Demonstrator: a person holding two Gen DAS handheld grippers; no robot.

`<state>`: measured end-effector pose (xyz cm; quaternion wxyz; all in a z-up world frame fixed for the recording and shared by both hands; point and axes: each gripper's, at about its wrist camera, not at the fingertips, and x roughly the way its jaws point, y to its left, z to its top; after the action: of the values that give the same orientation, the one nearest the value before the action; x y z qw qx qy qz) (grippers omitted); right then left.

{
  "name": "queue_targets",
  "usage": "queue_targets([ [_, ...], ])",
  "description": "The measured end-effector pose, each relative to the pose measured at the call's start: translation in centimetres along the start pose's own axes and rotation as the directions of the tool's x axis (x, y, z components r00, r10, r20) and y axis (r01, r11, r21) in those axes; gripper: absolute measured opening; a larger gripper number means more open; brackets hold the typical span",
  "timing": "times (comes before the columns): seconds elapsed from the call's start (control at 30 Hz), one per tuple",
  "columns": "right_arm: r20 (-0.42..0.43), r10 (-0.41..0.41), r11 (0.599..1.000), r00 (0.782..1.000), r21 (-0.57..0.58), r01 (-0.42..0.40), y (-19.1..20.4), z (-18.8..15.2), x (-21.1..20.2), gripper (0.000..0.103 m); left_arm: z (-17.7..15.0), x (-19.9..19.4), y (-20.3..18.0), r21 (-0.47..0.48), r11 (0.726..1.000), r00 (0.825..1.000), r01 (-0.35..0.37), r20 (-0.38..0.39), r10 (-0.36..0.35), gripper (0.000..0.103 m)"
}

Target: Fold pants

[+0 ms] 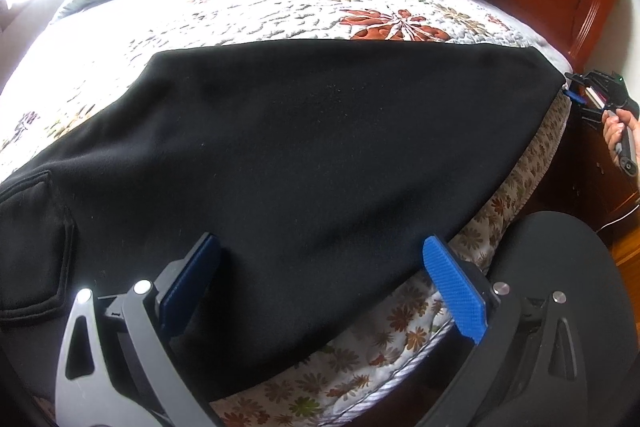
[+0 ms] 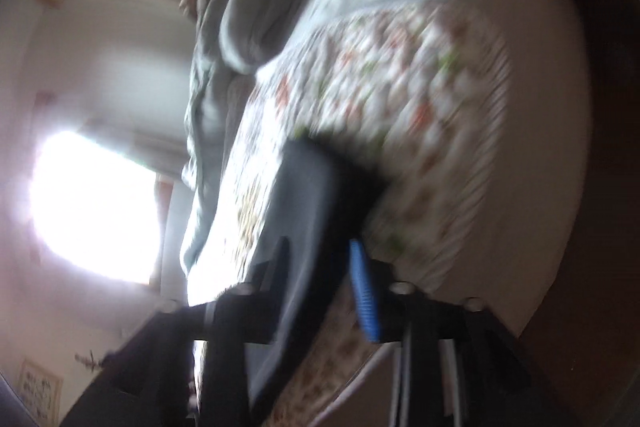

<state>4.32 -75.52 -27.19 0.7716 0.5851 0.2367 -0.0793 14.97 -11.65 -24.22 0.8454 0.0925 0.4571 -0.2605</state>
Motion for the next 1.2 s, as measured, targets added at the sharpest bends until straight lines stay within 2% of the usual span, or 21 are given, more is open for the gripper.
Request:
queue_targets([
  [0.03, 0.003, 0.000, 1.000, 1.000, 0.010, 0.000, -0.3, 0.3, 0.2, 0.047, 0.0, 0.0, 0.0, -0.002, 1.000, 1.000, 0.000, -0.001, 0.000, 0.101],
  [0.07, 0.002, 0.002, 1.000, 1.000, 0.011, -0.002, -0.5, 0.3, 0.4, 0.051, 0.0, 0.0, 0.0, -0.003, 1.000, 1.000, 0.000, -0.002, 0.000, 0.101],
  [0.13, -0.005, 0.014, 1.000, 1.000, 0.004, -0.014, -1.0, 0.9, 0.7, 0.051, 0.0, 0.0, 0.1, -0.004, 1.000, 1.000, 0.000, -0.003, 0.000, 0.101],
  [0.2, -0.012, 0.018, 1.000, 1.000, -0.019, -0.018, -0.8, 1.4, 1.3, 0.028, 0.0, -0.1, 0.1, -0.002, 1.000, 1.000, 0.000, -0.003, 0.000, 0.101],
  [0.23, -0.014, 0.041, 0.999, 0.999, -0.021, -0.041, -0.8, 1.6, 1.2, 0.020, 0.0, -0.1, 0.1, -0.003, 1.000, 1.000, 0.001, -0.004, -0.001, 0.101],
  [0.3, -0.011, 0.066, 0.997, 0.998, -0.032, -0.066, 0.2, 1.7, 2.2, 0.020, 0.0, 0.0, 0.2, -0.004, 1.000, 1.000, 0.001, -0.005, -0.001, 0.101],
  [0.4, -0.021, 0.071, 0.997, 0.997, -0.026, -0.071, -0.2, 1.4, 2.7, 0.034, 0.0, 0.0, 0.2, -0.007, 1.000, 1.000, 0.002, -0.003, -0.002, 0.101],
  [0.7, -0.012, 0.090, 0.996, 0.996, -0.021, -0.090, -0.9, 0.9, 3.2, 0.037, -0.2, -0.8, 0.7, -0.058, 0.998, 0.999, 0.016, 0.042, -0.013, 0.101],
  [0.73, -0.012, 0.084, 0.996, 0.996, -0.028, -0.084, -0.5, 1.0, 3.3, 0.030, -0.2, -1.0, 0.8, -0.064, 0.998, 0.999, 0.007, 0.047, -0.004, 0.101],
  [0.77, -0.015, 0.082, 0.996, 0.997, -0.037, -0.083, -0.2, 1.1, 3.2, 0.017, -0.1, -1.1, 0.9, -0.069, 0.998, 0.999, 0.000, 0.052, 0.003, 0.100],
  [0.8, -0.019, 0.078, 0.996, 0.997, -0.046, -0.079, 0.0, 1.1, 3.2, 0.015, -0.1, -1.3, 1.1, -0.079, 0.997, 0.998, -0.006, 0.056, 0.010, 0.100],
  [0.97, 0.001, 0.024, 0.991, 1.000, -0.133, -0.024, 3.3, 1.1, 2.5, 0.011, 0.2, -2.4, 2.0, -0.104, 0.994, 0.997, -0.024, 0.074, 0.031, 0.100],
  [1.2, 0.043, -0.008, 0.951, 0.999, -0.307, 0.021, 11.3, 0.3, 1.0, 0.011, 0.1, -4.1, 3.0, -0.113, 0.992, 0.995, -0.055, 0.073, 0.063, 0.100],
])
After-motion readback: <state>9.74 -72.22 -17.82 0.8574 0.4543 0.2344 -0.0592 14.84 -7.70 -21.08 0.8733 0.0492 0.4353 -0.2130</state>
